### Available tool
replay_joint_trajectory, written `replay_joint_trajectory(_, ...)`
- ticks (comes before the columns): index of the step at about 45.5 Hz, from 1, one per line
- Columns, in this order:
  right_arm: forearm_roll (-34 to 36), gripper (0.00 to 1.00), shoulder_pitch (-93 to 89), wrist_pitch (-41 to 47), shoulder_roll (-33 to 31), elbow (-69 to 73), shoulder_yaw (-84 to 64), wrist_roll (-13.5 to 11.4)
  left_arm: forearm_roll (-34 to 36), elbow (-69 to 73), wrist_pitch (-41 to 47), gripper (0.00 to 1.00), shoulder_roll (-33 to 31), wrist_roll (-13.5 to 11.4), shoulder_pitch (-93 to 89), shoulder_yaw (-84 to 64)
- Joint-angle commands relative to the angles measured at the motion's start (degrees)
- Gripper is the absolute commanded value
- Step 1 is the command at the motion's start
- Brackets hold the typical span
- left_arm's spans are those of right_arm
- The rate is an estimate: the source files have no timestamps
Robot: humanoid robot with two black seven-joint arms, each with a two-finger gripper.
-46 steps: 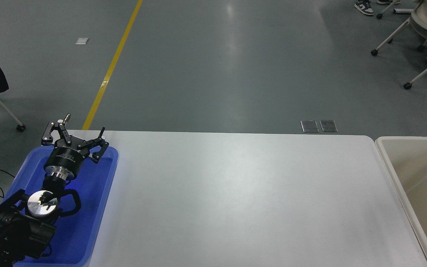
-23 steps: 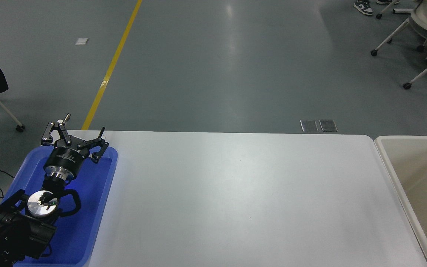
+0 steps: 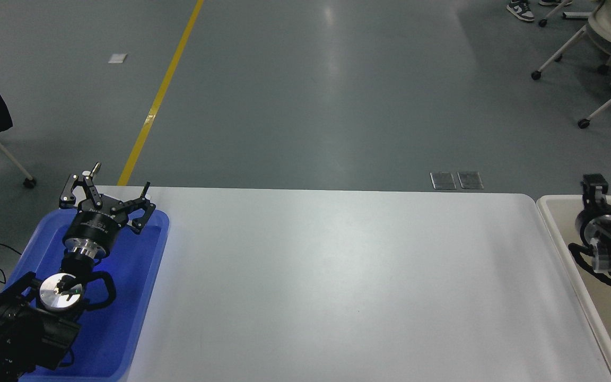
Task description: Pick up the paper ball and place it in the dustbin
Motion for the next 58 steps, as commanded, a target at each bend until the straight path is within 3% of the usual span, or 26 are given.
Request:
replay_joint_trajectory(1,-0.2,1.0,-2.2,0.4,-0.3,8.3,14.1,8.7,0.0,0.0,0.0,1.0,0.0,0.0,0.0,0.0)
replay_joint_trajectory(9,-0.2,1.0,-6.7,0.7,-0.3,16.0,21.3,16.8,0.0,0.0,-0.1,1.0,-0.1,0.0,0.0,0.0)
replay_joint_trajectory(19,-0.2,1.0,-10.2,3.7,1.4,18.6,27.3,21.6,0.0,0.0,0.0,1.0,-0.1,0.0,0.0,0.0)
replay_joint_trajectory(35,-0.2,1.0,-18.7,10.5,7.5,25.8,34.8,22.4,0.0,0.0,-0.1,1.0,0.0,0.1,0.0,0.0)
replay_joint_trajectory(58,-0.2,1.0,-21.4,10.6,8.7,23.0,32.8,23.1,0.0,0.0,-0.1,1.0,-0.1,0.0,0.0,0.0)
